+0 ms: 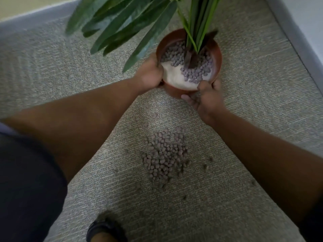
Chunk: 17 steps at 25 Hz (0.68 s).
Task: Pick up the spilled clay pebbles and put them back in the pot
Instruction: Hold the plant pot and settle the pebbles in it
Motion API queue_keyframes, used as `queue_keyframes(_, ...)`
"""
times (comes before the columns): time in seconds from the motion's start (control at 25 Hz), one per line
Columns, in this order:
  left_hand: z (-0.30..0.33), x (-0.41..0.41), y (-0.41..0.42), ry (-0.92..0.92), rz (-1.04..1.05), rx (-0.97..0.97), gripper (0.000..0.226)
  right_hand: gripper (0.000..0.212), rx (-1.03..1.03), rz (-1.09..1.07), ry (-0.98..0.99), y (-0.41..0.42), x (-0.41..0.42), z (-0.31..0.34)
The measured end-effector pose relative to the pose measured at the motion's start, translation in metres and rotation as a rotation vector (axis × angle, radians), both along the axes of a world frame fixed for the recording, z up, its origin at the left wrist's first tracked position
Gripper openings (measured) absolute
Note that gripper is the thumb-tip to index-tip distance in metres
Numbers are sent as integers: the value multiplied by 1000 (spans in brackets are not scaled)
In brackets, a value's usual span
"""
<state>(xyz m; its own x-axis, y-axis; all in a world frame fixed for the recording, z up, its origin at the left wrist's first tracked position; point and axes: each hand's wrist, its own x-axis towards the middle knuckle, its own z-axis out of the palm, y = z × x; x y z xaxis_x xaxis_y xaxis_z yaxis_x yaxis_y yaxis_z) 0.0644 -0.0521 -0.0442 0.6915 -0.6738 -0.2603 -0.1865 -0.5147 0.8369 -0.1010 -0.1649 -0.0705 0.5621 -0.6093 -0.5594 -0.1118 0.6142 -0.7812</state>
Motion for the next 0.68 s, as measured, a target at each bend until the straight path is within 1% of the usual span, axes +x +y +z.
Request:
queue_keyframes(0.2,0,1,-3,8,-18,-40,17,45,-8,-19,-14,5,-2,-2)
queue_keyframes(0.32,3,-2,1,-10,-16,-36,15,43,-15,7,-15,6,-3,-1)
queue_keyframes(0.44,7,-10,1,-39,2,-39,12,37,-48,34,38,7,-4,2)
queue_keyframes(0.48,6,-15,4,-11,9,-69,17,35,-56,35,59,6,-5,5)
queue_keyframes(0.52,4,-21,12,36,9,-86,30,34,-66,42,77,7,-5,8)
queue_keyframes(0.56,-2,-27,23,79,-11,-67,50,34,-82,54,89,7,-6,10)
queue_keyframes(0.6,-13,-33,41,84,-63,-8,64,35,-111,76,105,8,-10,10)
queue_keyframes(0.64,-28,-39,64,52,-136,97,72,37,-152,103,124,10,-17,8)
queue_keyframes(0.68,-42,-44,89,-10,-233,275,81,41,-207,139,160,14,-26,3)
